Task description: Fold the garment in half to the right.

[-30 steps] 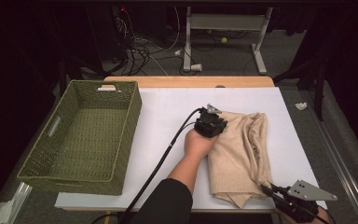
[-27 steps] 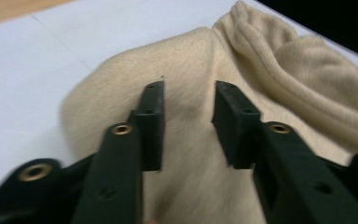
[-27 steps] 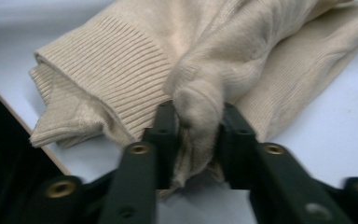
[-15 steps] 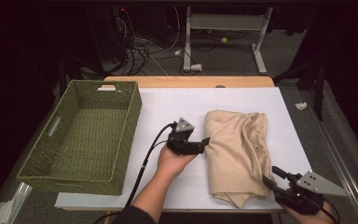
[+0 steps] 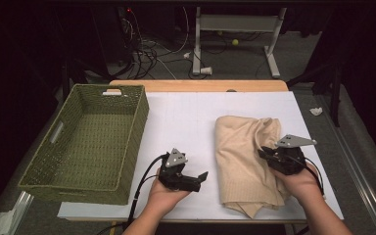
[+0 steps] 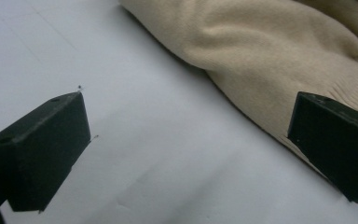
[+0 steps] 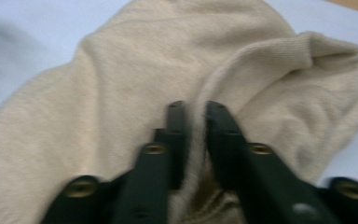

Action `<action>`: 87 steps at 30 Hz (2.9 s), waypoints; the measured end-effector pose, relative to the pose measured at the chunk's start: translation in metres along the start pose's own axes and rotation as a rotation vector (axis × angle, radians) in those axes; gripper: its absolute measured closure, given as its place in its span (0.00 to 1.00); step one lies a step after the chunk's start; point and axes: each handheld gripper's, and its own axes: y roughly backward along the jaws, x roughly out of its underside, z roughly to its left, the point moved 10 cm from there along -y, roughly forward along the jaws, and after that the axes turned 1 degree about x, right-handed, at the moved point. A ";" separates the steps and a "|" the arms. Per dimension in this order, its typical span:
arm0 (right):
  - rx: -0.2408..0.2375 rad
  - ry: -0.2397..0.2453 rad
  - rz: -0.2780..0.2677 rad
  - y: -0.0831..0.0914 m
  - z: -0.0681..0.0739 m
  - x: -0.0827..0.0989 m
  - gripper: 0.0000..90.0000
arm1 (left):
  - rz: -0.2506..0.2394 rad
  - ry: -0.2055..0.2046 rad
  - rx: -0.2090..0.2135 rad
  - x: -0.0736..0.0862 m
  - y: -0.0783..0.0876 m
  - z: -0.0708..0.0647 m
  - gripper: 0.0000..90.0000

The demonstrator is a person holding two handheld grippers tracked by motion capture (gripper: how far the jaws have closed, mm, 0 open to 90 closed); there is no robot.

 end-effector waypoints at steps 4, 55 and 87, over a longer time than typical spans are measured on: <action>0.018 -0.072 -0.065 0.023 -0.013 0.007 0.96 | 0.016 -0.009 0.030 0.004 -0.002 -0.010 0.00; -0.003 -0.157 -0.042 0.042 0.007 0.061 0.10 | 0.127 0.022 0.124 0.006 -0.049 -0.067 0.14; -0.159 -0.136 0.031 0.011 0.052 0.066 0.65 | 0.114 0.038 0.224 -0.001 -0.026 -0.051 0.76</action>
